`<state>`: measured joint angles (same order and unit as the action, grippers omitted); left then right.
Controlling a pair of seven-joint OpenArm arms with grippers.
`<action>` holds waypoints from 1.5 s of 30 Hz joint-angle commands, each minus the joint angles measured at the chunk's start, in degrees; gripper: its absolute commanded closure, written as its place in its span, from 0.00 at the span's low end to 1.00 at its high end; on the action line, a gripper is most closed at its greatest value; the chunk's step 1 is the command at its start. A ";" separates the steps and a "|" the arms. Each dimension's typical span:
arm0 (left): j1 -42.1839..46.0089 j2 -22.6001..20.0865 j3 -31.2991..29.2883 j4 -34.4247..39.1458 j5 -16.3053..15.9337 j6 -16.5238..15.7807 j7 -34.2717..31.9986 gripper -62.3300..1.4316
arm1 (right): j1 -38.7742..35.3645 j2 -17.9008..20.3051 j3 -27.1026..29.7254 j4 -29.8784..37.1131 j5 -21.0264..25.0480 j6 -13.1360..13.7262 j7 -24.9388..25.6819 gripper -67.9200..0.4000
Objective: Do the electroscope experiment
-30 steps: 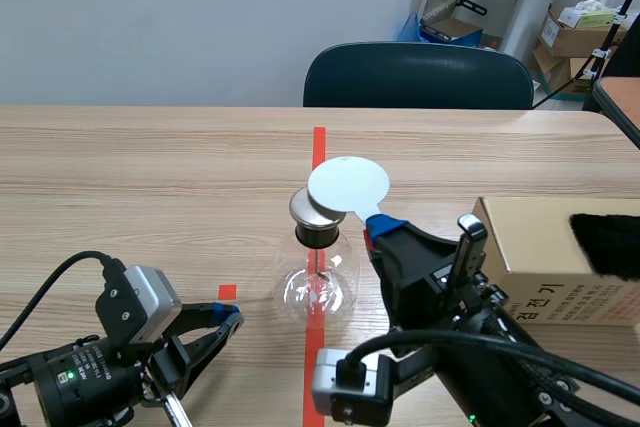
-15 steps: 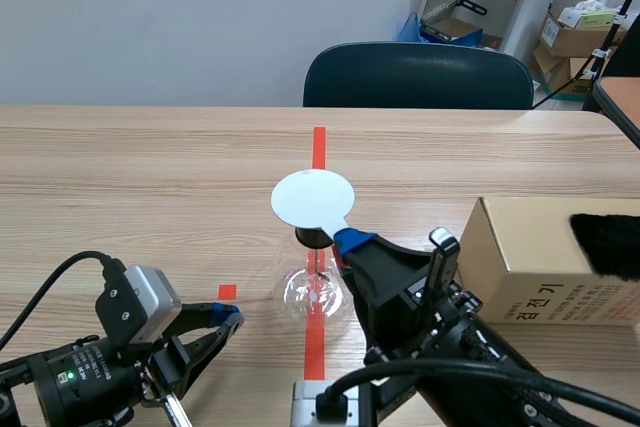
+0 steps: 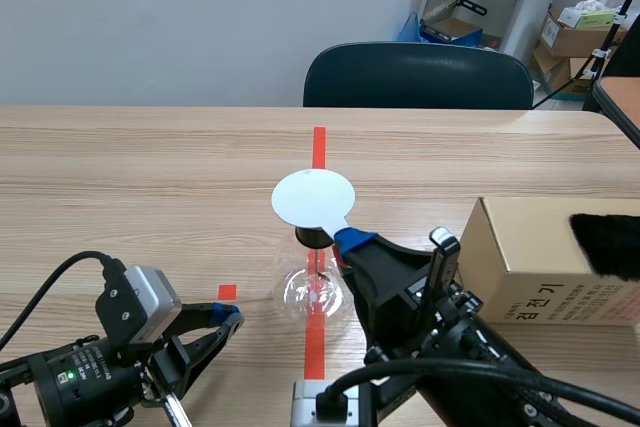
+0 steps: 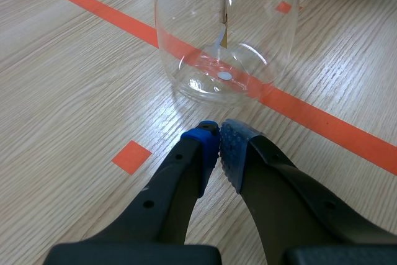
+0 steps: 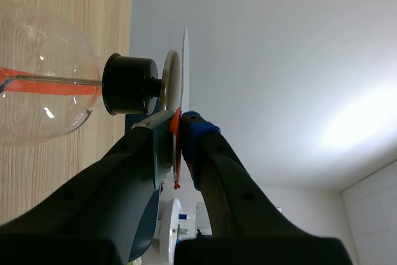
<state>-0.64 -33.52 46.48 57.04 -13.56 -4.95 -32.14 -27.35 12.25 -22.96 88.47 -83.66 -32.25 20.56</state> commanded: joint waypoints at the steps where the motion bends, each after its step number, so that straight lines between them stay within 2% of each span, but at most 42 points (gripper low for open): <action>1: -0.17 0.15 -0.22 1.14 -0.35 -0.09 -0.81 0.89 | 0.37 0.74 0.13 1.22 -0.04 -0.66 -0.24 0.97; 11: -0.17 0.15 -0.22 1.14 -0.35 -0.09 -0.81 0.89 | 0.37 0.74 0.13 1.22 -0.04 -0.66 -1.40 0.97; 16: -0.17 0.15 -0.22 1.14 -0.35 -0.09 -0.81 0.89 | 0.37 0.74 0.17 1.22 -0.04 -0.66 -8.57 0.97; 26: -0.17 0.15 -0.22 1.14 -0.35 -0.09 -0.81 0.89 | 0.35 0.74 0.17 1.22 -0.04 -0.66 -27.56 0.97; 32: -0.17 0.13 -0.22 1.14 -0.35 -0.09 -0.81 0.89 | 0.35 0.74 0.17 1.22 -0.04 -0.66 -36.37 0.97; 37: -0.17 0.13 -0.22 1.14 -0.35 -0.09 -0.81 0.89 | 0.35 0.74 0.17 1.22 -0.04 -0.66 -40.83 0.97; 45: -0.17 0.13 -0.22 1.14 -0.35 -0.09 -0.81 0.89 | 0.35 0.74 0.17 1.22 -0.04 -0.66 -41.68 0.97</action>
<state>-0.64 -33.52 46.48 57.04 -13.56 -4.95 -32.14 -27.35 12.25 -22.96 88.47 -83.66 -32.23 -20.69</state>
